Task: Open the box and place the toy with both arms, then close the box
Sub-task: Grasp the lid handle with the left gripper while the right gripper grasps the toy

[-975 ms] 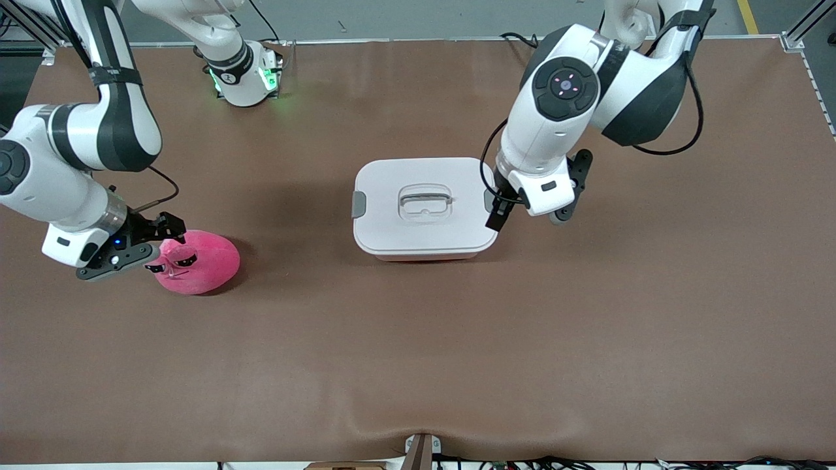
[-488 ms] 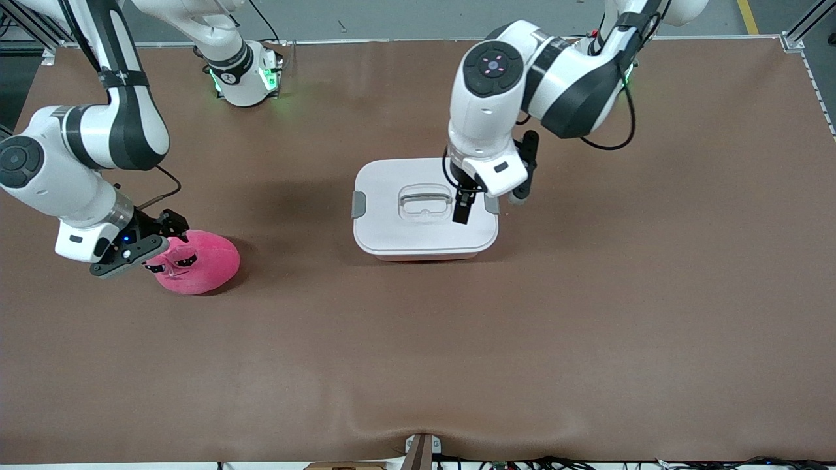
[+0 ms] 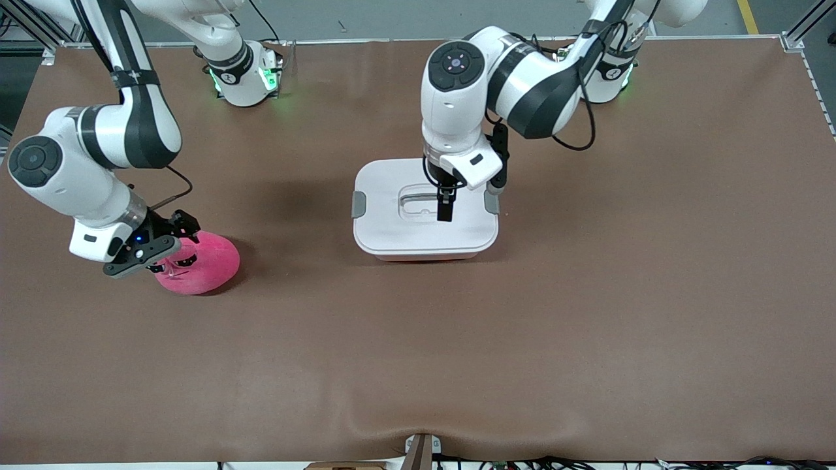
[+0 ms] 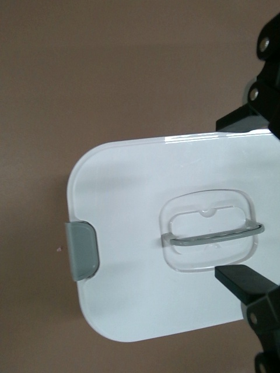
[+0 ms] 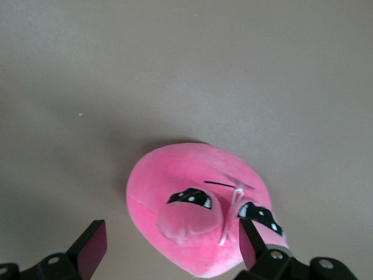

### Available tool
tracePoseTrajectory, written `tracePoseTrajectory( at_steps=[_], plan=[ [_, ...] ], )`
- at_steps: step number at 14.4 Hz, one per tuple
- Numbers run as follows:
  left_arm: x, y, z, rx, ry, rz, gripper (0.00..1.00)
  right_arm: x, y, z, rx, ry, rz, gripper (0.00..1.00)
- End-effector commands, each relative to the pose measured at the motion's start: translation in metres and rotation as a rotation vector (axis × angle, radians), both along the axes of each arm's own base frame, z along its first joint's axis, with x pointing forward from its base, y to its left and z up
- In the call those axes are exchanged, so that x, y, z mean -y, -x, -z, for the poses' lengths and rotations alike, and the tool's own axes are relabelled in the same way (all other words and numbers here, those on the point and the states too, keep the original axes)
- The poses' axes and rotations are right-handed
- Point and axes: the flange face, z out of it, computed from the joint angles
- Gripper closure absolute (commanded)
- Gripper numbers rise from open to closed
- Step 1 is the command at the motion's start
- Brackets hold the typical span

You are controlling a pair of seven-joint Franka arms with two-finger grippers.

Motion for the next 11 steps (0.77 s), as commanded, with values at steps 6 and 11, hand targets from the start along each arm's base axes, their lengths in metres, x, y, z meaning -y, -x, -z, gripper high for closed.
tracePoseTrajectory(
  at_steps=[6, 11],
  plan=[
    [0.025, 0.039, 0.041, 0.02, -0.012, -0.052, 0.0, 0.002, 0.004, 0.023, -0.031, 0.011, 0.033, 0.0],
    [0.031, 0.06, 0.069, 0.087, -0.028, -0.088, 0.0, 0.004, 0.001, 0.037, -0.032, 0.012, 0.037, 0.0]
  ],
)
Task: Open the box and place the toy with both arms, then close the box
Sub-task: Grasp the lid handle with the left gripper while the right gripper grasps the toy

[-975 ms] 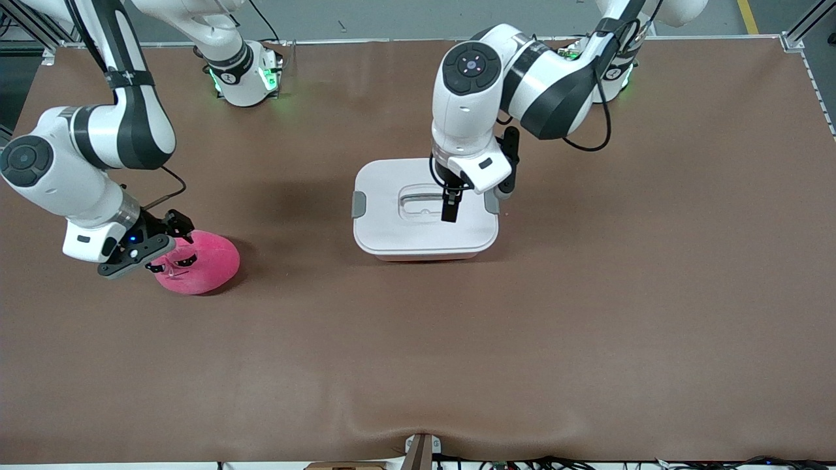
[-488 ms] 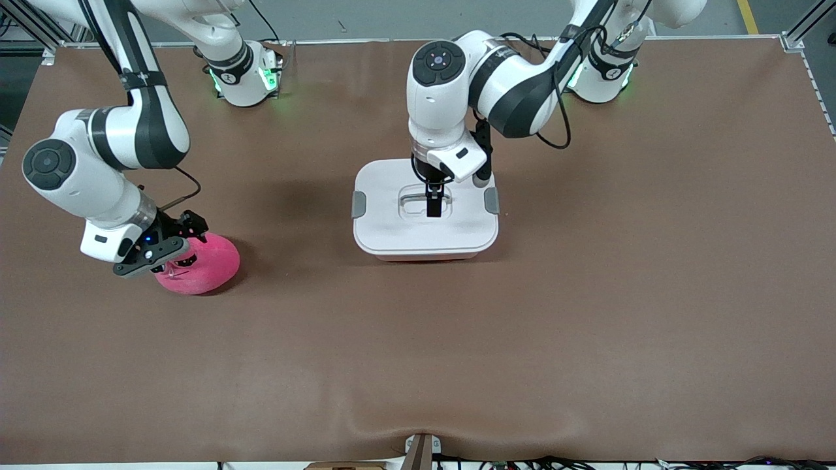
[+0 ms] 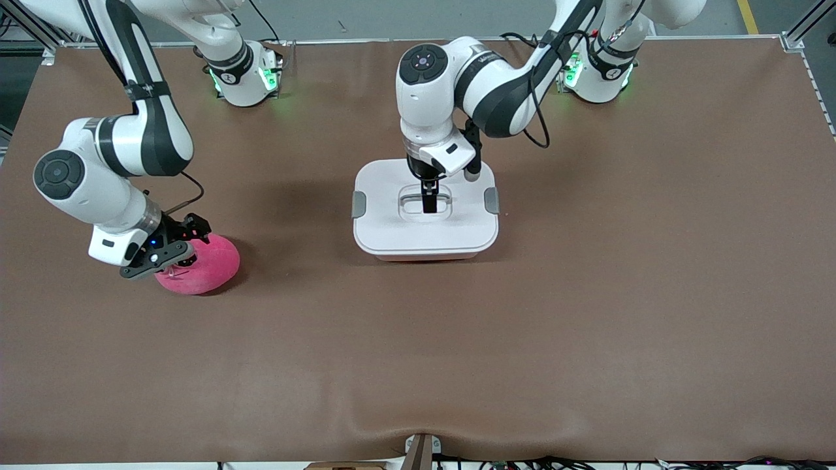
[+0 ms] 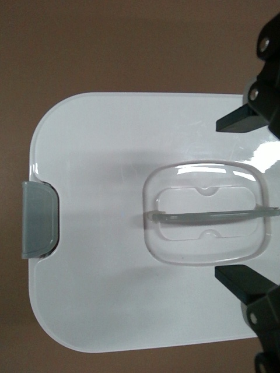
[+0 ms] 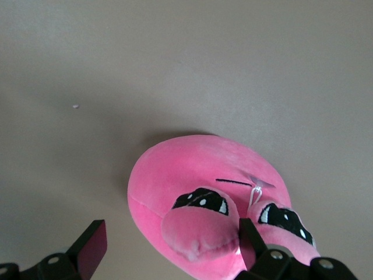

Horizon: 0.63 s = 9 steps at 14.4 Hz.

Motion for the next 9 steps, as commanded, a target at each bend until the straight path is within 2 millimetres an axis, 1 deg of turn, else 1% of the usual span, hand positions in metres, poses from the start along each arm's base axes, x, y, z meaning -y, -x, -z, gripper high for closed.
tracePoseTrajectory(
  at_steps=[1, 4, 6, 7, 9],
  plan=[
    [0.003, 0.018, 0.016, 0.025, 0.002, -0.01, 0.0, 0.002, -0.001, 0.005, 0.004, 0.008, 0.014, 0.0],
    [0.01, 0.031, 0.028, 0.036, 0.032, -0.027, 0.0, 0.003, -0.001, 0.01, 0.001, 0.009, 0.014, 0.0],
    [0.006, 0.035, 0.037, 0.027, 0.014, -0.019, 0.0, 0.004, -0.001, 0.012, -0.002, 0.01, 0.015, 0.0],
    [0.006, 0.036, 0.038, 0.04, 0.006, -0.007, 0.08, 0.004, -0.002, 0.013, -0.002, 0.01, 0.015, 0.0],
    [0.006, 0.035, 0.038, 0.048, 0.014, -0.004, 0.09, 0.004, -0.003, 0.017, -0.002, 0.011, 0.011, 0.0]
  ],
)
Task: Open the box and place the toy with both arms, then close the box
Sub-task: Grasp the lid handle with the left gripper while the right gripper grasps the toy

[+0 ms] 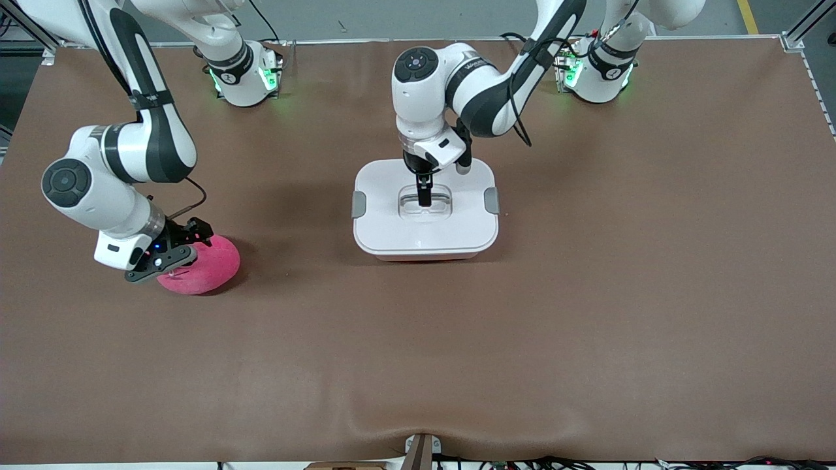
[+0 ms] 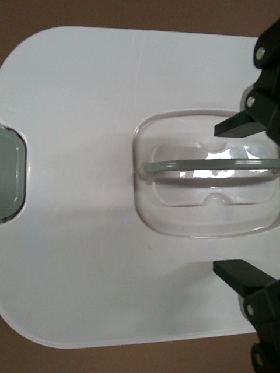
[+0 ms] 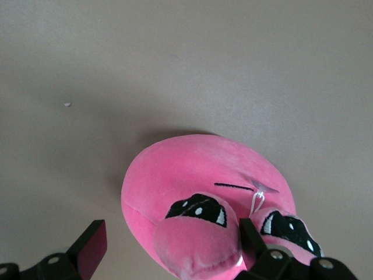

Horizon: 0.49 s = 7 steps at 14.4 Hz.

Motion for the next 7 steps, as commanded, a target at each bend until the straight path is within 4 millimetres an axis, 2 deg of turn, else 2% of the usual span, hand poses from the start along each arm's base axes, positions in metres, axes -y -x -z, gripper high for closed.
tracePoseTrajectory(
  at_steps=[1, 2, 3, 4, 5, 6, 7],
  plan=[
    [-0.0024, 0.0023, -0.003, 0.03, 0.006, -0.002, 0.1, 0.0018, -0.0006, 0.0072, 0.001, 0.009, 0.007, 0.0],
    [-0.0017, 0.002, -0.0017, 0.032, 0.01, -0.001, 0.12, 0.0018, -0.0009, 0.0079, 0.003, 0.009, 0.007, 0.0],
    [-0.001, 0.0028, -0.0028, 0.034, 0.013, 0.0, 0.23, 0.0044, -0.001, 0.0096, 0.0, 0.01, 0.011, 0.0],
    [-0.001, 0.0027, -0.0048, 0.035, 0.016, 0.0, 0.29, 0.0089, -0.0009, 0.0107, -0.004, 0.01, 0.017, 0.0],
    [-0.0005, 0.0035, -0.0058, 0.036, 0.017, 0.002, 0.29, 0.0098, -0.0009, 0.0116, -0.005, 0.009, 0.016, 0.0],
    [-0.0007, 0.0037, -0.0031, 0.034, 0.013, 0.002, 0.34, 0.0099, -0.0008, 0.0124, -0.007, 0.011, 0.015, 0.02],
    [-0.002, 0.0046, 0.0006, 0.03, 0.006, 0.004, 0.39, 0.0099, -0.0007, 0.0126, -0.008, 0.011, 0.015, 0.14]
  ],
)
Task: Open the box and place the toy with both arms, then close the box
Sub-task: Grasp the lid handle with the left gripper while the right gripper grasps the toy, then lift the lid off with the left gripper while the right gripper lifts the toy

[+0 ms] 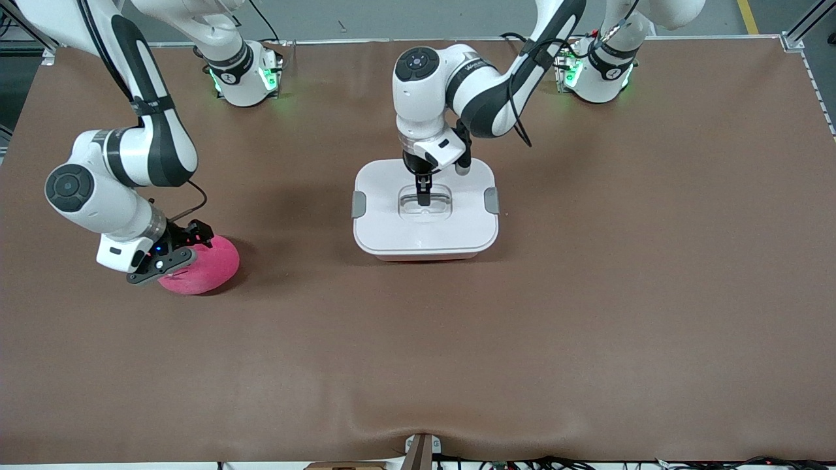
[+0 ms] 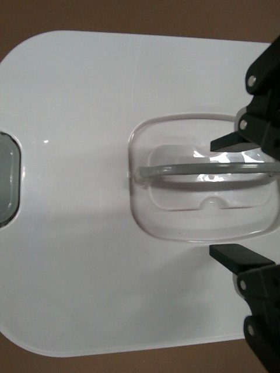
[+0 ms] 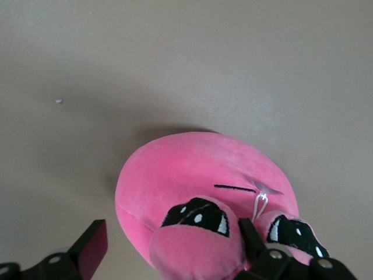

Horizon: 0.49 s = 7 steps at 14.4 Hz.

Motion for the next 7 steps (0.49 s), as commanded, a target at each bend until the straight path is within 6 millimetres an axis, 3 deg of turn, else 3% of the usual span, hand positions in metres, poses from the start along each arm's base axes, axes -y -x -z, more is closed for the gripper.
tracePoseTrajectory(
  at_steps=[1, 4, 7],
  plan=[
    [-0.0038, 0.0059, 0.0004, 0.021, -0.003, 0.001, 0.5, 0.0032, 0.0, 0.003, 0.002, 0.009, 0.004, 0.24],
    [-0.0029, 0.0053, -0.0033, 0.024, 0.007, -0.002, 0.96, 0.0041, 0.0002, 0.0074, -0.005, 0.009, 0.006, 0.47],
    [-0.0026, 0.0039, -0.0074, 0.027, 0.014, -0.006, 1.0, 0.0041, 0.0007, 0.0078, -0.01, 0.009, 0.006, 0.84]
  ],
)
